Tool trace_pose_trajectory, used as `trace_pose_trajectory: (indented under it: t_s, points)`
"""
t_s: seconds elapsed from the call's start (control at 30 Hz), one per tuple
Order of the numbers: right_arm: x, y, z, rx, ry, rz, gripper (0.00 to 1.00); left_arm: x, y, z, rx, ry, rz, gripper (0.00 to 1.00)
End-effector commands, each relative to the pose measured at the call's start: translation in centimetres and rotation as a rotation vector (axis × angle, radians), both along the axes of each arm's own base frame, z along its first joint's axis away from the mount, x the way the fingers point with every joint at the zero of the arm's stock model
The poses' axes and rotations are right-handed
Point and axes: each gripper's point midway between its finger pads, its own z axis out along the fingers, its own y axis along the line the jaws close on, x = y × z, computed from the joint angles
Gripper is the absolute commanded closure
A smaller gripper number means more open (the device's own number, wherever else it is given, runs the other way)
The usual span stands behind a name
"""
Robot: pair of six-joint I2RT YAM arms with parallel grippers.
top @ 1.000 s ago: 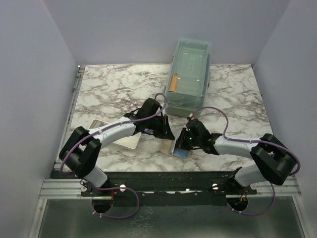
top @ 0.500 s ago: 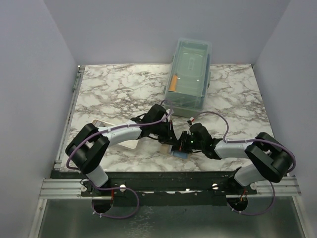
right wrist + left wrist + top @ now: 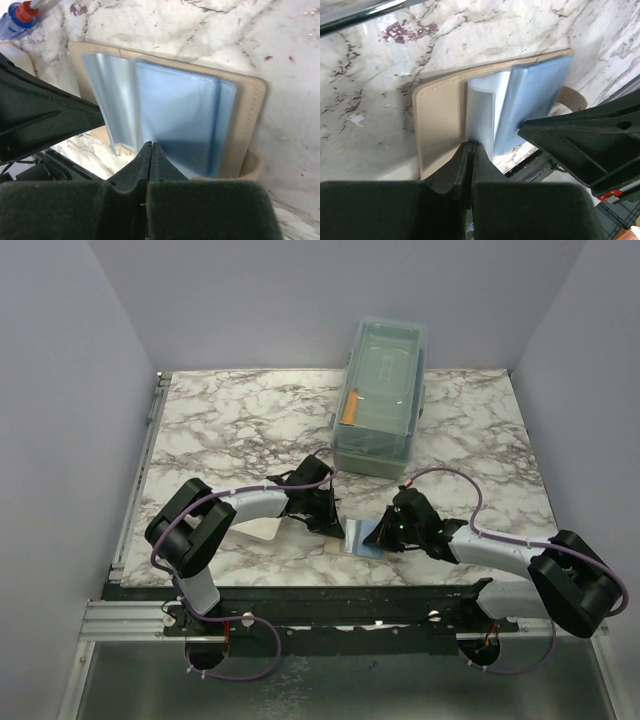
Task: Put the credit cards into the card holder
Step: Open the card holder at the center of the board.
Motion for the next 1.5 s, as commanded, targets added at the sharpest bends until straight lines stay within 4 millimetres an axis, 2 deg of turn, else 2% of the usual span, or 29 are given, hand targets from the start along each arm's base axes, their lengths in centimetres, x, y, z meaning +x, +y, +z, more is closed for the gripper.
trace_pose_trajectory:
  t_s: [0.0, 0.1, 0.2, 0.37, 0.43, 0.53, 0.63, 0.73, 0.9, 1.0, 1.17, 1.3, 1.47]
  points:
    - [-0.5, -2.9, -1.4, -0.16, 0.062, -0.067, 1.0, 0.7, 0.9, -0.6, 0.072, -0.036, 0.002, 1.0]
    - [-0.5, -4.4, -2.2, -0.251, 0.077, -0.1, 0.99, 1.0, 1.2, 0.0, 0.08, -0.072, -0.004, 1.0]
    - [-0.2, -4.7, -2.2, -0.293, 0.068, -0.083, 0.99, 1.3, 1.2, 1.8, 0.058, -0.125, -0.025, 1.0]
    - [0.5, -3.4, -0.5, -0.253, 0.016, -0.021, 0.98, 1.4, 0.7, 6.3, -0.024, -0.215, -0.076, 1.0]
    - [0.8, -2.5, 0.4, -0.205, -0.008, 0.0, 0.97, 1.2, 0.0, 8.0, -0.08, -0.223, -0.092, 0.95]
    - [1.1, -0.5, 2.2, -0.081, -0.065, 0.036, 0.93, 1.2, -0.8, 9.2, -0.124, -0.209, -0.096, 0.95]
    - [1.6, 0.8, 3.6, -0.011, -0.111, 0.06, 0.93, 1.7, -0.4, 9.1, -0.098, -0.229, -0.057, 0.96]
    - [2.2, 1.8, 3.9, 0.014, -0.128, 0.09, 0.93, 2.1, 0.5, 8.9, -0.071, -0.249, -0.02, 0.96]
    - [3.4, 4.3, 2.7, 0.042, -0.111, 0.149, 0.94, 2.3, 1.5, 8.6, -0.056, -0.241, 0.019, 0.96]
    - [3.3, 5.6, 1.8, 0.107, -0.095, 0.175, 0.94, 1.8, 1.1, 8.4, -0.077, -0.208, -0.002, 0.96]
    - [2.1, 4.9, -0.9, 0.108, -0.024, 0.154, 0.93, 1.3, -0.6, 6.9, -0.139, -0.112, -0.025, 0.99]
    - [1.8, 4.4, -1.0, 0.115, -0.021, 0.131, 0.91, 1.8, -1.5, 5.9, -0.159, -0.088, -0.017, 1.0]
    - [1.5, 3.9, -0.8, 0.111, -0.025, 0.118, 0.91, 2.5, -0.7, 2.7, -0.067, -0.085, 0.028, 1.0]
